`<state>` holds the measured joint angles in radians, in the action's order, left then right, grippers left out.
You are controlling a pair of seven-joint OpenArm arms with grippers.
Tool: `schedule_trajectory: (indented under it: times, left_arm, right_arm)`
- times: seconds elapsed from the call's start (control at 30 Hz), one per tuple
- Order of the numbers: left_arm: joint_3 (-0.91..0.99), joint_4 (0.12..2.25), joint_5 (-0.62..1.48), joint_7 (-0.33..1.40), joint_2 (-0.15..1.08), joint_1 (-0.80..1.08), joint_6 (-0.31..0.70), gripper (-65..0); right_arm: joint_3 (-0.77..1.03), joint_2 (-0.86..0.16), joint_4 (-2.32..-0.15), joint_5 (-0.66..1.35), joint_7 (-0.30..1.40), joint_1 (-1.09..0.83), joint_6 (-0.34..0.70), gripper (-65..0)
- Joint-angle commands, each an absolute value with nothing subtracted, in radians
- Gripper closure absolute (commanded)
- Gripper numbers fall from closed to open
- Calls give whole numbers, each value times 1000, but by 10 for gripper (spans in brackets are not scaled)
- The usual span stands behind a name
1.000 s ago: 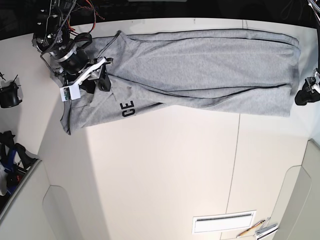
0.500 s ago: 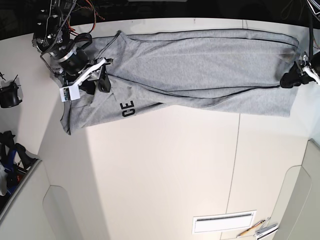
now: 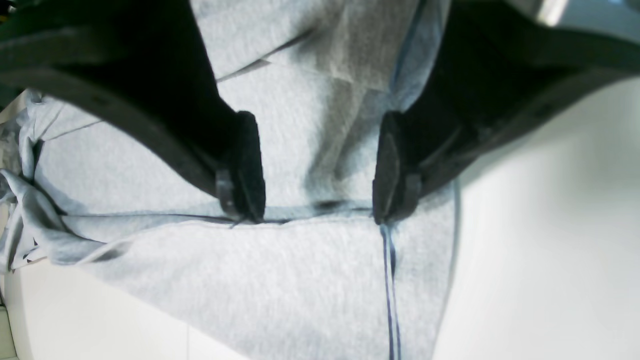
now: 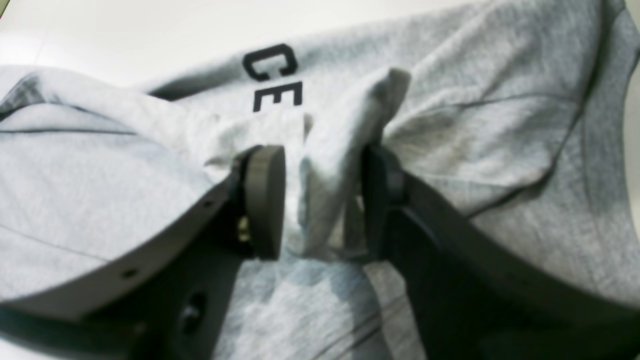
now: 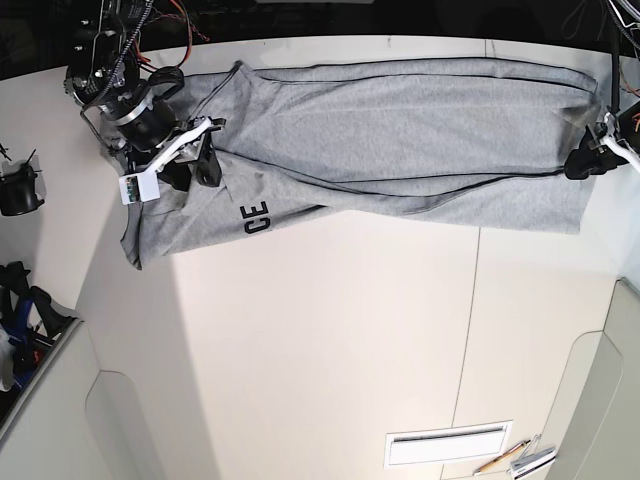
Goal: Fold the T-shirt properly
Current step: 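Release the shirt edge with the left gripper and shift it along the edge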
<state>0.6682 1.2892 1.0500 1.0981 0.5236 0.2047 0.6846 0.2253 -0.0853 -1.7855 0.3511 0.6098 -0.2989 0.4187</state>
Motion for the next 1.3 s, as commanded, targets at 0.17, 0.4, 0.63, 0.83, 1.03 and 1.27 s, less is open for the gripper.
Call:
schedule_trajectory:
  times: [0.17, 0.4, 0.63, 0.83, 1.03, 1.27]
  left_arm:
    - [675, 1304, 1050, 1068, 546, 187, 682, -378]
    - [652, 1303, 1003, 1038, 546, 180, 666, -378]
    - [608, 1303, 981, 1014, 546, 180, 666, -378]
    - [583, 1303, 937, 987, 546, 167, 616, -378]
    - [583, 1303, 938, 992, 546, 130, 614, -378]
    - [583, 1303, 942, 991, 546, 130, 613, -378]
  right_arm:
    - [229, -88, -1800, 366, 584, -292, 419, -254]
    - [229, -88, -1800, 367, 584, -292, 419, -254]
    - [229, -88, -1800, 366, 584, -292, 419, -254]
    - [229, -88, -1800, 366, 585, -292, 420, -254]
    - [229, -88, -1800, 363, 585, -292, 420, -254]
    - [229, -88, -1800, 363, 585, -292, 419, -254]
